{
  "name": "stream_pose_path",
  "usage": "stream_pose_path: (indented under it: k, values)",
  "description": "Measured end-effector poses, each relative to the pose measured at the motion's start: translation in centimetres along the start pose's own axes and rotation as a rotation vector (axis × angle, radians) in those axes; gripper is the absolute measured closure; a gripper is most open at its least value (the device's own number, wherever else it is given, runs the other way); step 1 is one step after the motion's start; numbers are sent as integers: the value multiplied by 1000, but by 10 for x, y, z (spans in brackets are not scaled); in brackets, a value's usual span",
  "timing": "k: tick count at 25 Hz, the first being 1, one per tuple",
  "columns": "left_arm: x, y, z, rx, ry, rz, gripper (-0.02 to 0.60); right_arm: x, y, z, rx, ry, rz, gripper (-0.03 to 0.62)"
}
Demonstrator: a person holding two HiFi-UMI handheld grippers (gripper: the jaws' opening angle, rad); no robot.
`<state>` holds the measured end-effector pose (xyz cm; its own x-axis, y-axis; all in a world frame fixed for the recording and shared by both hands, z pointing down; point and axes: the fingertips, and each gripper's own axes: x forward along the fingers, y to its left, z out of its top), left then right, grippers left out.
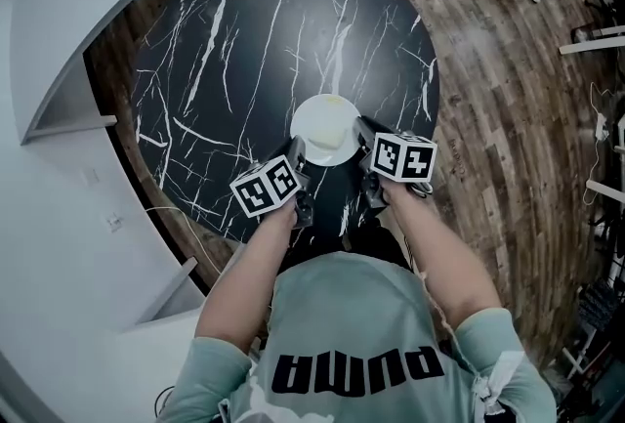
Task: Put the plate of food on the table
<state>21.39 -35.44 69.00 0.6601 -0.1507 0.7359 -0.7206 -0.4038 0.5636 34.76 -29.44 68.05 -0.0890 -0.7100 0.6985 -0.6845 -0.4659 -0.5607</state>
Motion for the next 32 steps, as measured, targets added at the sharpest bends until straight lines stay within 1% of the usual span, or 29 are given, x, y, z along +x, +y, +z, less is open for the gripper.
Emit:
stream_pose_path:
  k: [2,6,11,20,24,26,27,32]
  values:
    - [4,0,-4,15,17,6,528,2,-4,-1,-16,9,-13,557]
    - [8,1,-11,69,40,17,528,4,-9,-6,-48,26,-26,557]
    - [14,0,-11,128,43,35,528,9,-13,-7,-69,33,-39,557]
    - [22,0,-11,197,54,53,520,13,-17,-6,-111,34,-68,556]
    - [24,1,-8,233,47,53,510,15,-17,-4,-171,36,-82,553]
    - [22,4,-8,241,44,61,473,14,-19,-4,-191,41,-88,542]
    - [20,6,-7,245,40,68,467,13,-20,-4,-201,43,-92,536]
    - [-2,15,3,284,-23,123,462,-4,-20,-2,-274,1,-116,531]
